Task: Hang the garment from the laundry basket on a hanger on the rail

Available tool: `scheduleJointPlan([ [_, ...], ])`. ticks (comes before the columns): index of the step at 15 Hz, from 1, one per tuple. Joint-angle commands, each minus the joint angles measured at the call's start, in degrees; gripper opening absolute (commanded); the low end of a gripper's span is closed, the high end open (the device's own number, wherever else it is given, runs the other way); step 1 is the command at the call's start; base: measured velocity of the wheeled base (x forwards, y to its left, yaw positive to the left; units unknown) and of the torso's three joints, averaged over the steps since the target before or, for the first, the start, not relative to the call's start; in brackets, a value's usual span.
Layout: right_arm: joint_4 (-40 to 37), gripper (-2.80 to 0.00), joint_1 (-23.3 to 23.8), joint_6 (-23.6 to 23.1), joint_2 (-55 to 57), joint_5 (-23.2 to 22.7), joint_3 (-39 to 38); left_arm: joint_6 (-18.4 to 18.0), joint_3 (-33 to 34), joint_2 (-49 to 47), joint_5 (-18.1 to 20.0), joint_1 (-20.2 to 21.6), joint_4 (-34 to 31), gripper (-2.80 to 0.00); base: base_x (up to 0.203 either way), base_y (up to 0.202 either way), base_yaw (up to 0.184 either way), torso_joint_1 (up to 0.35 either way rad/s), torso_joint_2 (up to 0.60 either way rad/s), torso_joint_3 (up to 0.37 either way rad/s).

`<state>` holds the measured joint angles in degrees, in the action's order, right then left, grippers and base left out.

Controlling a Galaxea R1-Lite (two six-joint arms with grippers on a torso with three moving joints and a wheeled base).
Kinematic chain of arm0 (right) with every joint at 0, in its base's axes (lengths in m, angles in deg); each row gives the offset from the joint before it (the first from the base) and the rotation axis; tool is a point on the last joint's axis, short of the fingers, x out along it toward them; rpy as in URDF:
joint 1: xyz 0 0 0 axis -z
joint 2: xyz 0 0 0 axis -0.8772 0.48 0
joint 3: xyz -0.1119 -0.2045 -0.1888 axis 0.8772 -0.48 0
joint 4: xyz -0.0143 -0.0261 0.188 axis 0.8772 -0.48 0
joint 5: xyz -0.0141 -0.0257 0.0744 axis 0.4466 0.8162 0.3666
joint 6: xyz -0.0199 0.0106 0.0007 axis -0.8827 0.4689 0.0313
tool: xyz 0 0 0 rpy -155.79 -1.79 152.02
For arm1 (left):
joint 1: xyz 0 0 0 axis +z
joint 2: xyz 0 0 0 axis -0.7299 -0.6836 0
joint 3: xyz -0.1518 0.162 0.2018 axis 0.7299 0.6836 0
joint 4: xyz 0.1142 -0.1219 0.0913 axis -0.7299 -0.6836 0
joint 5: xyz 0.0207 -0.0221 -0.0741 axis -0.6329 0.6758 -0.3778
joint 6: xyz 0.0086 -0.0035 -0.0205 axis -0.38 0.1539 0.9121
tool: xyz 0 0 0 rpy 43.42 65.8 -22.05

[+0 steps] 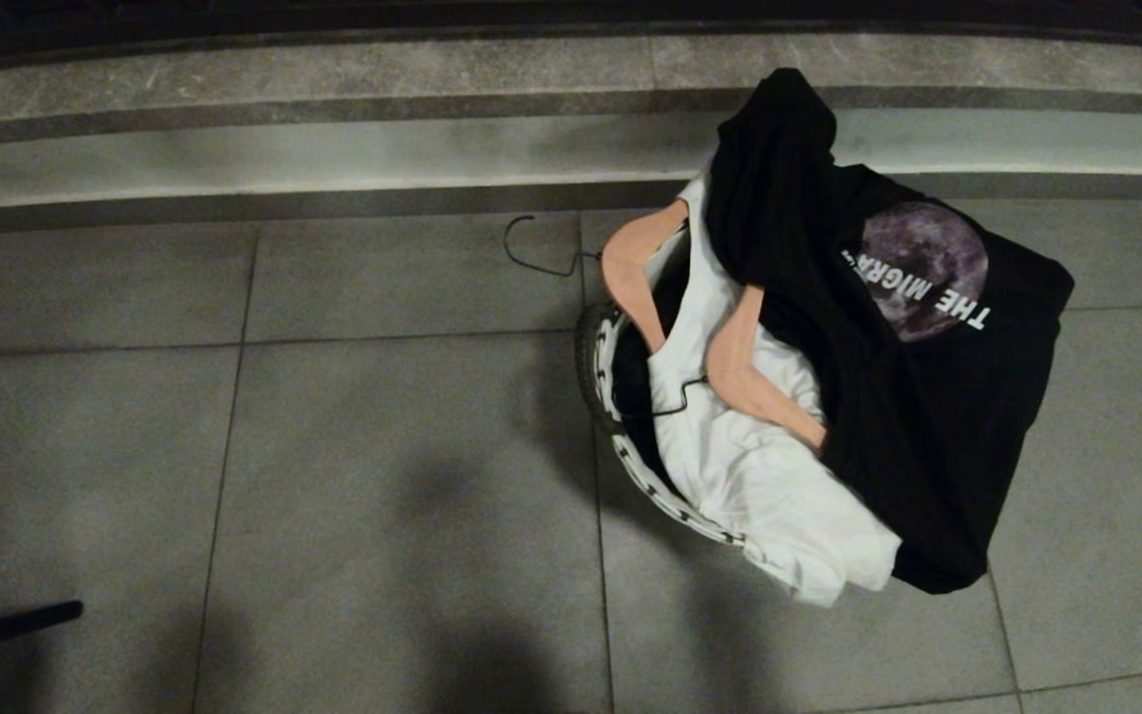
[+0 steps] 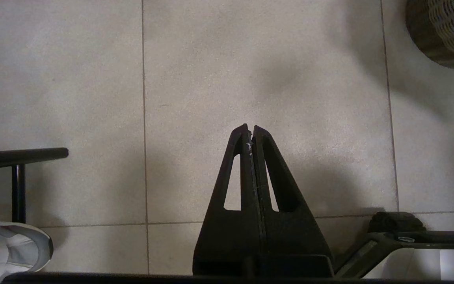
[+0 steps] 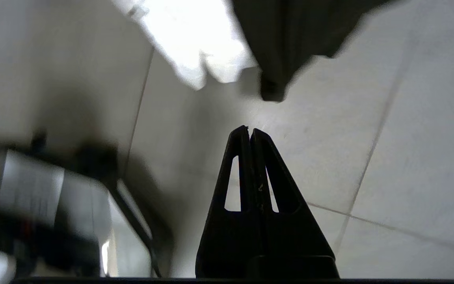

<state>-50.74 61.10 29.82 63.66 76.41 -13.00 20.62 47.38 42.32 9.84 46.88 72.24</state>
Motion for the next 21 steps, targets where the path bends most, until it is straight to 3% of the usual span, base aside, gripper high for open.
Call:
scheduleJointPlan([
  [1, -0.5, -2.80, -0.2, -4.9, 17.0, -1.5, 5.3, 0.0, 0.0, 0.0, 0.0, 0.1, 0.0, -2.80, 0.000, 0.000, 0.000, 0.000, 0.00, 0.000],
  [4, -0.6, -2.80, -5.1, -13.6, 36.7, -2.9, 16.8, 0.0, 0.0, 0.0, 0.0, 0.1, 0.0, -2.80, 0.000, 0.000, 0.000, 0.000, 0.00, 0.000],
  [7, -0.5, -2.80, -13.8, -20.7, 53.9, 3.1, 29.8, 0.0, 0.0, 0.0, 0.0, 0.0, 0.0, -2.80, 0.000, 0.000, 0.000, 0.000, 0.00, 0.000],
  [8, 0.3, 0.00, -16.0, -23.4, 58.5, 5.5, 32.7, 0.0, 0.0, 0.0, 0.0, 0.0, 0.0, -2.80, 0.000, 0.000, 0.000, 0.000, 0.00, 0.000],
  [11, 7.8, 0.00, -20.9, -30.5, 68.8, 14.5, 39.6, 0.0, 0.0, 0.0, 0.0, 0.1, 0.0, -2.80, 0.000, 0.000, 0.000, 0.000, 0.00, 0.000],
  [14, 19.4, 0.00, -20.7, -43.5, 72.2, 18.1, 40.4, -0.1, 0.0, 0.0, 0.0, 0.1, 0.0, -2.80, 0.000, 0.000, 0.000, 0.000, 0.00, 0.000],
  [21, 19.6, 0.00, -21.3, -43.7, 73.0, 20.9, 38.1, -0.1, 0.0, 0.0, 0.0, 0.0, 0.0, -2.80, 0.000, 0.000, 0.000, 0.000, 0.00, 0.000],
])
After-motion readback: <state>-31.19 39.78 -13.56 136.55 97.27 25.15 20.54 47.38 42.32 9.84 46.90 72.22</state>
